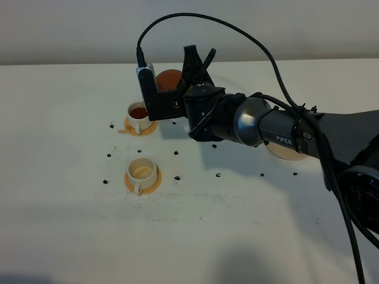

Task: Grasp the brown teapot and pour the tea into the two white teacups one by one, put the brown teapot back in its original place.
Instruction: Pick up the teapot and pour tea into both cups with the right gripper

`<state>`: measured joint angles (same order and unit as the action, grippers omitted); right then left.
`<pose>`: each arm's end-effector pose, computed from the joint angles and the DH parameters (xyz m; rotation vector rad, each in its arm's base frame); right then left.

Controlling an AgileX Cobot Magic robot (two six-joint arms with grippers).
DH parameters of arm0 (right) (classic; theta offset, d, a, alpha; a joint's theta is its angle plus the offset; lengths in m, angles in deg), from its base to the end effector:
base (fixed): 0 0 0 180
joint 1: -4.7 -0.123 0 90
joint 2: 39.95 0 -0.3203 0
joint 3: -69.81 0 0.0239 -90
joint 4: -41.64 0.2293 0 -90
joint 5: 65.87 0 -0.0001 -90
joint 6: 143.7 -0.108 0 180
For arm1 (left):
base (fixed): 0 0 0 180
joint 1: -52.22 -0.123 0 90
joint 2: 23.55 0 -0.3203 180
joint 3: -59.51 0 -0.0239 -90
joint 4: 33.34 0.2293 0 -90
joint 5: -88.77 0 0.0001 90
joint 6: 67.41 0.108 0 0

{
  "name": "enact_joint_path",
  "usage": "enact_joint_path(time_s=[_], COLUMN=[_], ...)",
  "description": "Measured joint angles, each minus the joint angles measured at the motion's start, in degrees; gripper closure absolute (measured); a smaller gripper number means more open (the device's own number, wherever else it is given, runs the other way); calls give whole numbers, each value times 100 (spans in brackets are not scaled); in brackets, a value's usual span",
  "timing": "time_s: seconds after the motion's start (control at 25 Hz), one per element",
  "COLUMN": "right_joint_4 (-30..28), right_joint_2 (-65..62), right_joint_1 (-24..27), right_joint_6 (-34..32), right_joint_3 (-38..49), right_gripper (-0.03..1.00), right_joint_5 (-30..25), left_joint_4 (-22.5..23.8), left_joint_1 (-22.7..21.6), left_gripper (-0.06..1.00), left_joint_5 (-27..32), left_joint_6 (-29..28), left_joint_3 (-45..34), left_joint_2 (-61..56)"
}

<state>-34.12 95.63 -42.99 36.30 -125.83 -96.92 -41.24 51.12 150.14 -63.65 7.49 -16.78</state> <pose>0.3851 0.3427 0.1954 -1.8118 1.3549 -0.8283 -0.0412 -0.0138 0.2464 0.0523 2.0904 -0.1154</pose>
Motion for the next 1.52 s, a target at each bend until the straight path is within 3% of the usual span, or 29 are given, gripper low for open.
enact_joint_path(time_s=[1.24, 1.52], right_joint_4=[-196, 444], right_joint_2=[0, 0], right_joint_1=[0, 0], right_joint_6=[0, 0], right_joint_3=[0, 0], right_gripper=[88, 88], right_joint_5=[-78, -17], left_joint_4=[0, 0], left_joint_1=[0, 0], left_gripper=[43, 43], left_joint_5=[0, 0], left_joint_6=[2, 2], left_joint_3=[0, 0], left_joint_2=[0, 0])
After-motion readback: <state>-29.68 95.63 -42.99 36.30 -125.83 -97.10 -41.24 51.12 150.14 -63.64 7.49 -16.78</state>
